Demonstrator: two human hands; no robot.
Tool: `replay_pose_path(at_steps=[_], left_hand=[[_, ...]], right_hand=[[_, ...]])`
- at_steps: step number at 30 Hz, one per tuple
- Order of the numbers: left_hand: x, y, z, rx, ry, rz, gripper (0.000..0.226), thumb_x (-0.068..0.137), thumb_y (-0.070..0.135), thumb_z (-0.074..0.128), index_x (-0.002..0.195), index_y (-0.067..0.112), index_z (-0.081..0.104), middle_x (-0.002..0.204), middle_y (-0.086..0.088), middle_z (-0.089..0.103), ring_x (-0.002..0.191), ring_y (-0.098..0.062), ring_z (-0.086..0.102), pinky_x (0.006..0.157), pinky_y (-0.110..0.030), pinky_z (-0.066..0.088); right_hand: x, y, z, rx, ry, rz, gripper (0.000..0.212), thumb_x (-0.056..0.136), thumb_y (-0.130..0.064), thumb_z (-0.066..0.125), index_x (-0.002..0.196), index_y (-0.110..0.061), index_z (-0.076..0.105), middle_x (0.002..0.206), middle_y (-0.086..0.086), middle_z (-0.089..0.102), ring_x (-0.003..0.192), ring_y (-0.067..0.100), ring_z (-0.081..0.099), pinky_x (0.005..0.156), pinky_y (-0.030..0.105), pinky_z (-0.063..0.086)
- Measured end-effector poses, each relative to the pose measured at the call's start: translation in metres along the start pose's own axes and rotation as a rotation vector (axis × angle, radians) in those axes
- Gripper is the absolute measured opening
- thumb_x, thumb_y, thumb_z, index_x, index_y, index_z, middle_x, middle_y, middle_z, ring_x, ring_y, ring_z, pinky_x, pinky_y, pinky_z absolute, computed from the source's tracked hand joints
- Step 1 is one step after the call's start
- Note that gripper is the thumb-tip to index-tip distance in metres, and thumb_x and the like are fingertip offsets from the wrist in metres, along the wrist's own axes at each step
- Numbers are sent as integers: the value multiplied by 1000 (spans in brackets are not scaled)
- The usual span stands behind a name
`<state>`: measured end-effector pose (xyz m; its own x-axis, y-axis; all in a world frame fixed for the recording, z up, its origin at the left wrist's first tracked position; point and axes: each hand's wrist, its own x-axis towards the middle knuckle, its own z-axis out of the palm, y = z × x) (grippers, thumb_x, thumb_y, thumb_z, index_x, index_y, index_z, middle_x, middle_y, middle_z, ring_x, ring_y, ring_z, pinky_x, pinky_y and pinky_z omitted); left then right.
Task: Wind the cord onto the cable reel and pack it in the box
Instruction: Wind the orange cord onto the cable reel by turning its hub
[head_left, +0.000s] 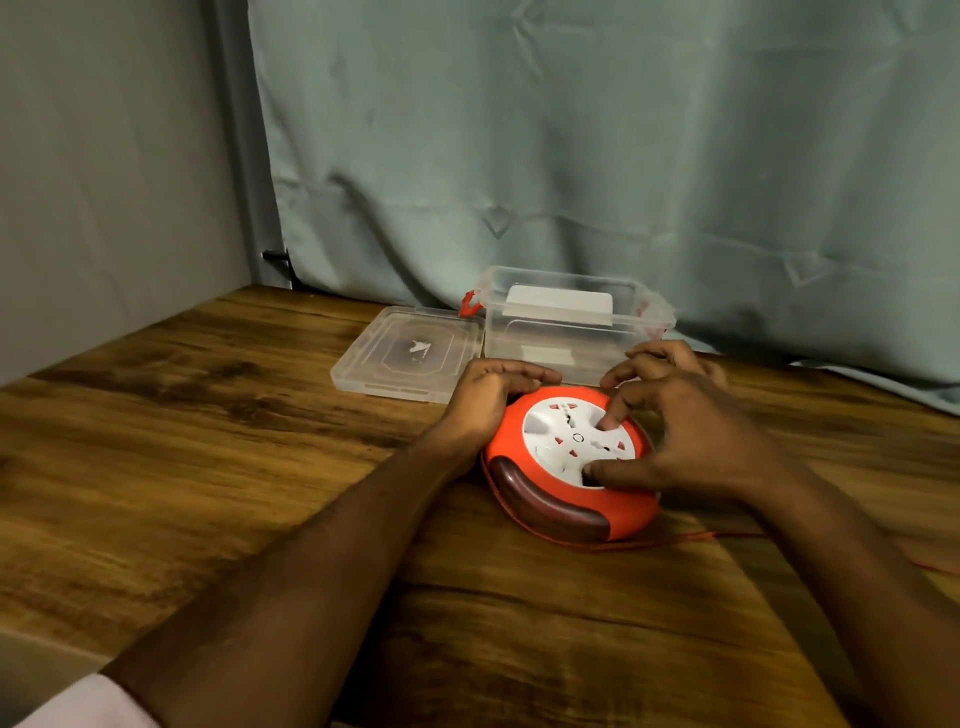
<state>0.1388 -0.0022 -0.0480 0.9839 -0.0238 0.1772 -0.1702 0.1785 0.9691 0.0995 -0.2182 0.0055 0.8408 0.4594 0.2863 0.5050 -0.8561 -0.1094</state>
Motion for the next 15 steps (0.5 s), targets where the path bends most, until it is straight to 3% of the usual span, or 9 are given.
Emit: replay_pose_path(at_steps=[8, 15], left_hand=[[0, 0, 1, -9, 8, 11, 26, 87, -10, 54, 91, 2, 77, 86, -11, 77, 77, -23, 73, 75, -30, 61], [-1, 2, 2, 23, 30, 21, 27, 88, -10, 53, 104, -7, 74, 87, -10, 75, 74, -19, 73, 70, -25, 61]], right_hand=[[3, -14, 12, -61, 108, 21, 59, 52, -86, 65, 52, -28, 56, 128, -19, 55, 130, 10, 33, 98, 39, 38], [7, -31, 21, -61, 181, 67, 59, 54, -90, 42, 42, -33, 42, 127, -18, 64, 130, 13, 38, 97, 39, 36]])
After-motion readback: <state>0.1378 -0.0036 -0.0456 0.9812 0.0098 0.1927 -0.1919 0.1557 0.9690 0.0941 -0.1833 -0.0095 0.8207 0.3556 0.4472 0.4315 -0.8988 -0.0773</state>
